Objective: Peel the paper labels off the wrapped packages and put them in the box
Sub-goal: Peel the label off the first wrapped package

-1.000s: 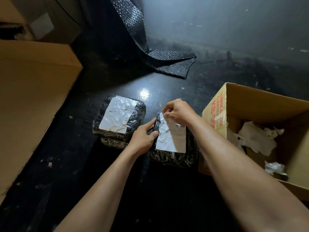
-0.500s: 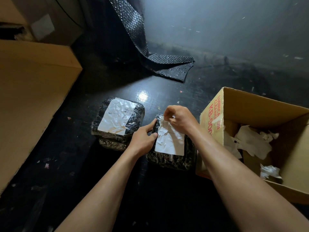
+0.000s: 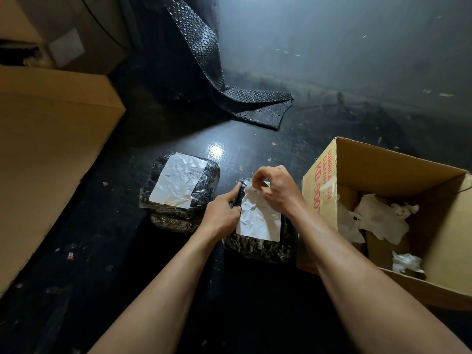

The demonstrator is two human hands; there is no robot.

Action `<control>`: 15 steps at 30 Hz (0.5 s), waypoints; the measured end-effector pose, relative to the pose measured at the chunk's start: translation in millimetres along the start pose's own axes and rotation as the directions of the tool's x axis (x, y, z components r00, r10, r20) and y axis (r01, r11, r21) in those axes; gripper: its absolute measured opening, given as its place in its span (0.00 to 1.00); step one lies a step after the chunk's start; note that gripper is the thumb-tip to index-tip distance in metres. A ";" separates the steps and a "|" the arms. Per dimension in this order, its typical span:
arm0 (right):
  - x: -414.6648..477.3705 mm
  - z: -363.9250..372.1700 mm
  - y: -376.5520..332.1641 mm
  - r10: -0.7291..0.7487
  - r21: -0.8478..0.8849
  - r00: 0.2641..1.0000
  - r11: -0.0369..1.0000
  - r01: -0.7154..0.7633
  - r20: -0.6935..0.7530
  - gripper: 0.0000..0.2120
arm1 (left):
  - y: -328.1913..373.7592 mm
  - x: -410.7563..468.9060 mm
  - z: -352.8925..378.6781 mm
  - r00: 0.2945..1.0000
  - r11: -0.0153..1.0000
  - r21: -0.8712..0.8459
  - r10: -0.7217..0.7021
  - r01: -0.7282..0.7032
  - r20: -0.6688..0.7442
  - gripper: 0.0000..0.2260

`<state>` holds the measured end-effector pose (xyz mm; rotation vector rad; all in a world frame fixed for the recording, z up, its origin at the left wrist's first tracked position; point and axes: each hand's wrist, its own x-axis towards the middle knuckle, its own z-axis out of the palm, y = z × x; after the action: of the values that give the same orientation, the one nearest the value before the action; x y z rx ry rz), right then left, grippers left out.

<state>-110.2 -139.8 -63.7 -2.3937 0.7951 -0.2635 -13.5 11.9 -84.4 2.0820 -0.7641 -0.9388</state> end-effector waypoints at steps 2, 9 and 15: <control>0.6 1.4 2.0 -0.012 0.006 1.000 1.000 0.012 -0.012 0.10 | 1.3 0.1 -1.4 1.000 1.000 0.002 -0.002 0.002 0.018 0.31; 11.9 1.6 6.0 0.081 0.006 0.991 0.997 -0.082 0.103 0.17 | 3.7 7.2 -8.4 0.984 0.999 0.032 -0.021 0.015 0.178 0.35; 16.1 3.5 7.4 0.070 -0.014 0.995 0.997 -0.070 0.074 0.03 | 7.0 8.1 -10.0 0.981 0.998 0.063 -0.011 -0.002 0.194 0.36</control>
<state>-99.6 -152.6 -71.0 -2.3662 0.8459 -0.1408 -2.5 5.6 -77.2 2.0665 -0.8997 -1.1467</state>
